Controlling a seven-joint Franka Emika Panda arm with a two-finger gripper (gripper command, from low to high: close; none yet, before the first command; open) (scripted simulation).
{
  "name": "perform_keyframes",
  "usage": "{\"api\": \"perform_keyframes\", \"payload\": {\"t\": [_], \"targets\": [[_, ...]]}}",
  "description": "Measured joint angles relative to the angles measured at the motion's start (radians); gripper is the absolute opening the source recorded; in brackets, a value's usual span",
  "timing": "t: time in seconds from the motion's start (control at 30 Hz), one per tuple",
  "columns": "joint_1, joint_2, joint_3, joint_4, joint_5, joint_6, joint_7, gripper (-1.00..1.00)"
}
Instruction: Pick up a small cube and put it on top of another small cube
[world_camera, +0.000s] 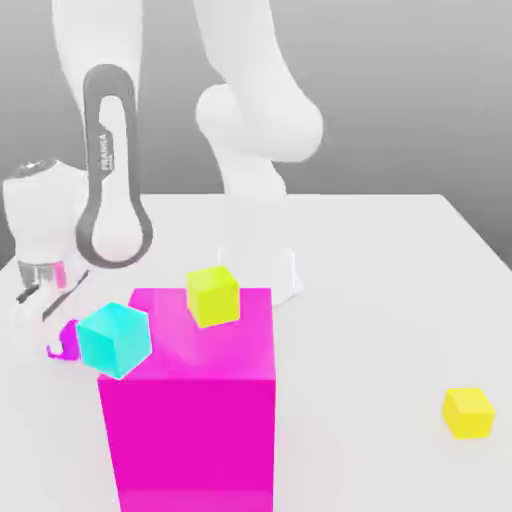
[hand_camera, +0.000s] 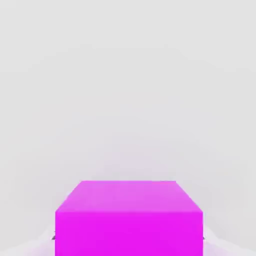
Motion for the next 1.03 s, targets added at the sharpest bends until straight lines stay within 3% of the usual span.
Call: {"api": "perform_keyframes", "payload": {"t": [0.1, 0.17, 0.7, 0.83, 0.87, 1.03], "targets": [[0.008, -0.106, -0.030, -0.017, -0.110, -0.086, 0.081, -1.00], [0.050, -0.142, -0.009, 0.025, -0.128, -0.165, 0.094, -1.00], [0.385, -0.327, 0.215, 0.534, -0.152, -0.856, 0.103, -1.00], [0.410, -0.297, 0.244, 0.515, -0.156, -0.808, 0.106, -1.00], [0.411, -0.283, 0.245, 0.496, -0.157, -0.775, 0.106, 1.00], [0.411, -0.283, 0.245, 0.496, -0.156, -0.775, 0.106, 1.00]]}}
